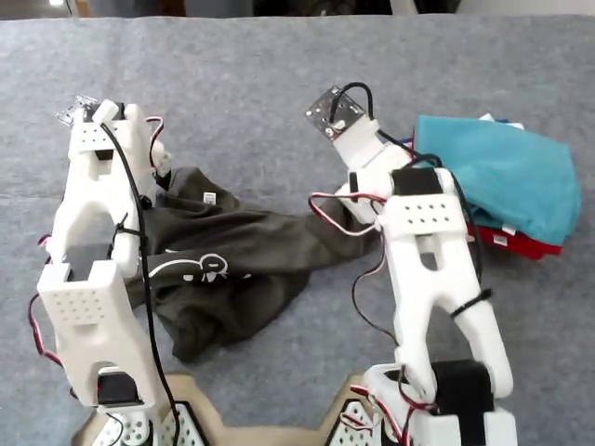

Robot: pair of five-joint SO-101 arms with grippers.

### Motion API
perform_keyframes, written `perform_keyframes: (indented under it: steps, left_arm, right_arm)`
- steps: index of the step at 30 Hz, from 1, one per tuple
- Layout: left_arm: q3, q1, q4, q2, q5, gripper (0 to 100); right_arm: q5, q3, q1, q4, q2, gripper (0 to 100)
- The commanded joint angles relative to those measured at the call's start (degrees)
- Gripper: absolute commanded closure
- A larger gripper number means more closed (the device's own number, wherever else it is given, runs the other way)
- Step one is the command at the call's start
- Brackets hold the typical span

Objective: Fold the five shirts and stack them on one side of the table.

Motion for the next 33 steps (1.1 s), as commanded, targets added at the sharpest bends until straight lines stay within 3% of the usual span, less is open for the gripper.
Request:
perform_keyframes:
  steps: [1,28,33]
  left_arm:
    - [-2.3,1.8,-0.7,-0.7,0.7,84]
    - [-3.0,0.9,-5.4,6.2,0.6,88]
    - [-3.0,0.9,-7.4,6.2,-1.9,95]
  right_arm:
    - [-0.1,-2.7,-0.5,-0.4,0.1,98.5]
    - [-0.1,-2.5,-0.4,-0.8,0.5,98.5]
    - [-0.1,-2.5,-0.4,-0.8,0.5,98.5]
